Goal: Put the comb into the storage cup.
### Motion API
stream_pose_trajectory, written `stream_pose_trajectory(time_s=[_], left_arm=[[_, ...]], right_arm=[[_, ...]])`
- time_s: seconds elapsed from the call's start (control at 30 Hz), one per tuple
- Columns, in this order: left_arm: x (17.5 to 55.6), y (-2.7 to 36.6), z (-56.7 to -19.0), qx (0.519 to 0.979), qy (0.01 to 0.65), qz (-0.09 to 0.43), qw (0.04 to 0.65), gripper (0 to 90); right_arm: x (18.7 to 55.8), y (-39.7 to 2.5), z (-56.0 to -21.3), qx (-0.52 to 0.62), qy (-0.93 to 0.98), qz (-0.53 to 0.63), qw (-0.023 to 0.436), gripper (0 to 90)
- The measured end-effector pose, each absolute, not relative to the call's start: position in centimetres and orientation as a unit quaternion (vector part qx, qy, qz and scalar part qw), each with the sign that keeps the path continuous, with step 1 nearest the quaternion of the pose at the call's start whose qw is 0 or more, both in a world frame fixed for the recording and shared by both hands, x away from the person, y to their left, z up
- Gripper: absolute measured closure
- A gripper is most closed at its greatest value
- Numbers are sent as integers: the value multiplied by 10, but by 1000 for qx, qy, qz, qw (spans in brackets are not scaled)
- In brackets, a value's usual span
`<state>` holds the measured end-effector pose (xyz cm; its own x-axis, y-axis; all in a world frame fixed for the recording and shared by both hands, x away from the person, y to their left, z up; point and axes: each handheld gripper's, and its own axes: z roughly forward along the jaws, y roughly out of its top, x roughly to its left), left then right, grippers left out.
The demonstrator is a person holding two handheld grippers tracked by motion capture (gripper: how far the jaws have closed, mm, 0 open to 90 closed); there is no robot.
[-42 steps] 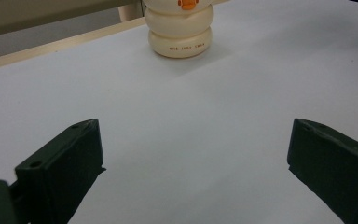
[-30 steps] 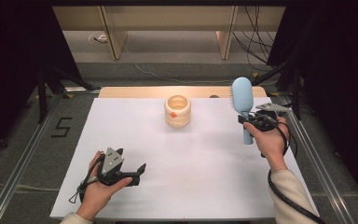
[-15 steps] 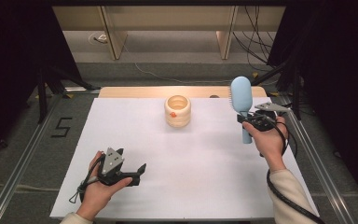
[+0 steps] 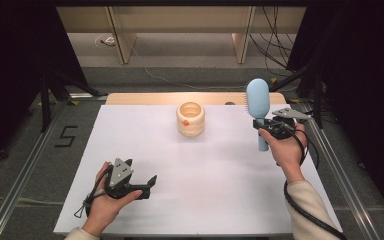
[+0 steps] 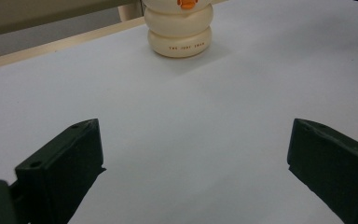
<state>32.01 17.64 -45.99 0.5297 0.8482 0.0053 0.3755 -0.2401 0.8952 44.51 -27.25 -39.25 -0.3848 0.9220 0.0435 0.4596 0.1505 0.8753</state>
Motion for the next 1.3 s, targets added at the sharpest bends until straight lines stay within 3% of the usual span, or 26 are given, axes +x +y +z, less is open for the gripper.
stream_pose_trajectory(time_s=[1.3], left_arm=[[320,176,-460,744,412,257,460,31]], right_arm=[[451,-253,-380,473,688,470,286,705]])
